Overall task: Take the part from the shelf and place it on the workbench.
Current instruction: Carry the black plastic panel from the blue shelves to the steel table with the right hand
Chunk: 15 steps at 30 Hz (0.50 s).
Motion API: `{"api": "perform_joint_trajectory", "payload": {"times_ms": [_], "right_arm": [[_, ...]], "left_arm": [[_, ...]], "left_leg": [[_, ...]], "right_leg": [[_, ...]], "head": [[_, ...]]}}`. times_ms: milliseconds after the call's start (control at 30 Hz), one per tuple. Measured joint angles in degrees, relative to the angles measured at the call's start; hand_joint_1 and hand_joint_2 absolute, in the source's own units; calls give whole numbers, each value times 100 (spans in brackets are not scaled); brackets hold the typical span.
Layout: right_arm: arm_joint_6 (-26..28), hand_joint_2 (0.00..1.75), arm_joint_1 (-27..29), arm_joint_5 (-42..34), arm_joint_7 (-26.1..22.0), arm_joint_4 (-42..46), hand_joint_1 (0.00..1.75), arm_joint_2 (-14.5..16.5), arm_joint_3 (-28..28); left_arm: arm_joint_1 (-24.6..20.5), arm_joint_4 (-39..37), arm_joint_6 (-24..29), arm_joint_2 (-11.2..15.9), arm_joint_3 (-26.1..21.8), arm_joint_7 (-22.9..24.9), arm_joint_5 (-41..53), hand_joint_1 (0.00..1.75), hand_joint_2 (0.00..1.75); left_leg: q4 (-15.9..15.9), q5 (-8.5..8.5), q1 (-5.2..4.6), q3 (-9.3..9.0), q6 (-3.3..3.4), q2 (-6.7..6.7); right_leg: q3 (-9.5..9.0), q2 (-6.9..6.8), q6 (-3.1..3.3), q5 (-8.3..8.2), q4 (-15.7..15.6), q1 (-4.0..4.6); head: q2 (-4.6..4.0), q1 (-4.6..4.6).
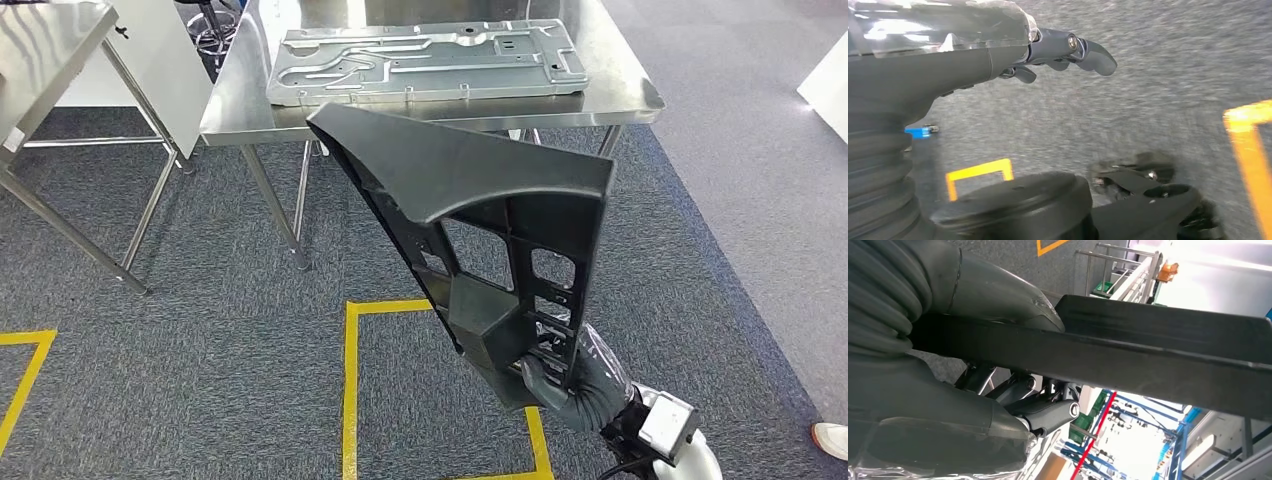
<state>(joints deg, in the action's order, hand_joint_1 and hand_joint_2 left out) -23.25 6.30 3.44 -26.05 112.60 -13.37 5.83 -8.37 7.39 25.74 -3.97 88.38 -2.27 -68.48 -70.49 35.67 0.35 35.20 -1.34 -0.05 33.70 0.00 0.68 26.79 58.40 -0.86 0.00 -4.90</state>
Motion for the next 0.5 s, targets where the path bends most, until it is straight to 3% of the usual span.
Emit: {"api": "perform_joint_trajectory", "payload": {"times_ms": [33, 67, 100, 167, 200, 300, 400, 433, 500], "right_arm": [[16, 175, 35, -1, -3, 3, 175, -1, -1], [34, 175, 71, -1, -5, 10, 175, -1, -2], [50, 175, 101, 0, -7, 19, 175, -1, -3], [68, 175, 149, 4, -23, 49, 175, -1, -4], [70, 175, 169, 10, -34, 65, 175, -1, -4], [69, 175, 238, 25, -52, 110, 175, 0, -14], [58, 175, 260, 30, -55, 160, 175, -5, -28], [57, 175, 260, 30, -57, 169, 175, -7, -33], [51, 175, 269, 31, -60, 169, 175, -8, -34]], "left_arm": [[-19, 0, -2, 0, 1, -7, 4, 0, 175], [-38, 0, -4, 0, 2, -8, 9, 0, 175], [-46, 0, -7, 0, 4, -2, 14, 0, 175], [-32, 0, -13, 4, 10, 16, 28, 0, 175], [-20, 0, -14, 8, 13, 25, 34, 0, 175], [-5, 0, -11, 15, 15, 40, 25, 0, 175], [-3, 0, -1, 4, 14, 44, 0, 0, 175], [-1, 0, 2, 0, 14, 44, -1, 0, 175], [7, 0, 4, -1, 14, 44, -6, 0, 175]], "left_leg": [[-284, 37, 0, 190, 3, 0], [-374, -42, -2, 288, 14, 0], [-236, -242, -5, 278, 38, 0], [437, -744, -28, 57, 119, -4], [753, -899, -44, -64, 158, -6], [1129, -896, -80, -201, 209, -9], [1298, -896, -20, -317, 268, -9], [1345, -895, 1, -369, 291, -6], [1366, -856, 0, -422, 319, 1]], "right_leg": [[-42, -1, 8, 35, 1, 13], [-93, 1, 14, 73, 2, 27], [-156, 10, 17, 114, 3, 39], [-282, 34, 11, 199, -3, 61], [-322, 48, -6, 233, -3, 72], [-327, 57, -84, 264, -26, 78], [-299, 35, -169, 361, 88, 83], [-195, 31, -196, 462, 309, 80], [263, 30, -238, 741, 1080, 43]], "head": [[0, 0], [0, 0], [0, 0], [0, 1], [0, 0], [0, -1], [0, -1], [0, 0], [0, 0]]}}
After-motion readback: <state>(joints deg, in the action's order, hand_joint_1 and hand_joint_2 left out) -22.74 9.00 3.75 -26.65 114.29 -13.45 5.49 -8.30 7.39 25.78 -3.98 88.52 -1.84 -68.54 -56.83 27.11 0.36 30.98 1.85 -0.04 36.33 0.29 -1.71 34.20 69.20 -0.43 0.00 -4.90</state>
